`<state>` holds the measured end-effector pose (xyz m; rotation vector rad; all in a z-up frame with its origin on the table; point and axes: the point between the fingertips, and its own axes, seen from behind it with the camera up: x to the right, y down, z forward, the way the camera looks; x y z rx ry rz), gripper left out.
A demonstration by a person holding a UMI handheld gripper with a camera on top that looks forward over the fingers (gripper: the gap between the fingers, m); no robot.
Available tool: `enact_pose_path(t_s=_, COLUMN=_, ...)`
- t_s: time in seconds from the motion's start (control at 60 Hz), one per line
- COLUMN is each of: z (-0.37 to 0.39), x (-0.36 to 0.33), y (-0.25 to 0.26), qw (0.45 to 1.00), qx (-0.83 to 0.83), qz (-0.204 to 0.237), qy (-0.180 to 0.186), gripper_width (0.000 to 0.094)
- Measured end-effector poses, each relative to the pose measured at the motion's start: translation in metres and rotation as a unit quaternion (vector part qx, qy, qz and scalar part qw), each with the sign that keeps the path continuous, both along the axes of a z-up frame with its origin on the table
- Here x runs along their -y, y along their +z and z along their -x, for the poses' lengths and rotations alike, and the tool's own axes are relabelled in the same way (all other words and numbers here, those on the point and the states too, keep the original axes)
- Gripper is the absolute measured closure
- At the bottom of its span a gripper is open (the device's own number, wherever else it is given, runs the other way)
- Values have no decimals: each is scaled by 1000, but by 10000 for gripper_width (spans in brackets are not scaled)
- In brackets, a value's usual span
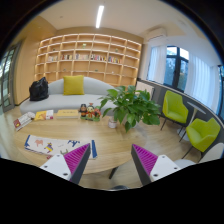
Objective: Fold towel
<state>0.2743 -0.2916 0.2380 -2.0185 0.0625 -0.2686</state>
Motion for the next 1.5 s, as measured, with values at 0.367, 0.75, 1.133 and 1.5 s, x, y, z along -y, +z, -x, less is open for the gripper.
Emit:
enact_pose_path(t_s=0.367, z=157, x=16, y=-110, qw=991, qx=-37, qz=82, qy=102, gripper_width=89)
enact_pose_path(t_s=0.75, z=458, x=-54, y=-181, qw=955, qx=-107, qz=96, qy=260, gripper_width=84)
enact_pose_path(t_s=1.133, z=498, x=-150, y=-252, qw=971, qx=-55, qz=110, qy=204, gripper_width=355)
enact_pose_path(t_s=1.5, z=529, x=-138, y=-219, qw=952, qx=-139, qz=101, qy=255, gripper_width=913)
